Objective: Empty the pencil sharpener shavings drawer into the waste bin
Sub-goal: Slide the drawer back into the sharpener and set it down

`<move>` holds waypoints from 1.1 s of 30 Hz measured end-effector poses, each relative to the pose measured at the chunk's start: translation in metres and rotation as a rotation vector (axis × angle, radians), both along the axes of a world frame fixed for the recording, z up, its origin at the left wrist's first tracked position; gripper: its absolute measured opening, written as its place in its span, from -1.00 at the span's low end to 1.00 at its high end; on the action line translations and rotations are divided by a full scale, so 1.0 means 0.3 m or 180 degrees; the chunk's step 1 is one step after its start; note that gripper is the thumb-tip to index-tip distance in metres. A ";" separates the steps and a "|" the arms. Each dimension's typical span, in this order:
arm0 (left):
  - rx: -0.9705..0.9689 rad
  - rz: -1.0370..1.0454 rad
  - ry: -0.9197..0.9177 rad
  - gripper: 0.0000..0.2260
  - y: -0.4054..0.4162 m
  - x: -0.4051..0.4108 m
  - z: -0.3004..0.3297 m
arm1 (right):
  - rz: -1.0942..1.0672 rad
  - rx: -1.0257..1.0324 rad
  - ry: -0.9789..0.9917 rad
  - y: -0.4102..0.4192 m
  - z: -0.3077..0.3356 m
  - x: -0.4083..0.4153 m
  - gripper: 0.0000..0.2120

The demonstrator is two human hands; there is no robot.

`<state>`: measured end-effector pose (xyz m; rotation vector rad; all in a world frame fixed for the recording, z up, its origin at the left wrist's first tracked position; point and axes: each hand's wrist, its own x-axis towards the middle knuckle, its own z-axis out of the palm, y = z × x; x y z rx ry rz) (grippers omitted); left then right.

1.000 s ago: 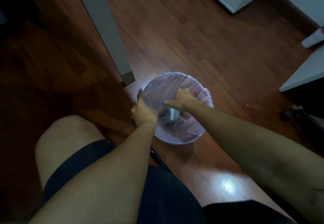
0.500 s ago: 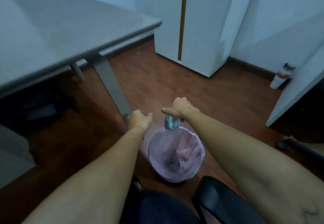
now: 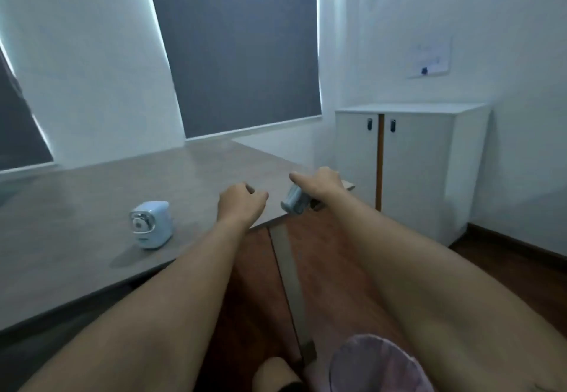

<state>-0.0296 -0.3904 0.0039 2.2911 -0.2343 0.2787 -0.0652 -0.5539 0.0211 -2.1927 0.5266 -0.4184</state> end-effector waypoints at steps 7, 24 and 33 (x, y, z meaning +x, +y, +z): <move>-0.0184 0.0773 -0.0414 -0.60 0.367 0.071 0.089 | 0.0468 0.0623 -0.0299 0.321 0.065 0.132 -0.57; -0.0995 0.1170 -0.0042 -0.20 0.656 0.239 -0.192 | 0.0769 0.2821 -0.0610 0.617 -0.210 0.413 -0.65; -0.2027 0.1278 0.0122 -0.60 0.694 0.292 -0.215 | 0.1119 0.3809 -0.0588 0.668 -0.256 0.464 -0.68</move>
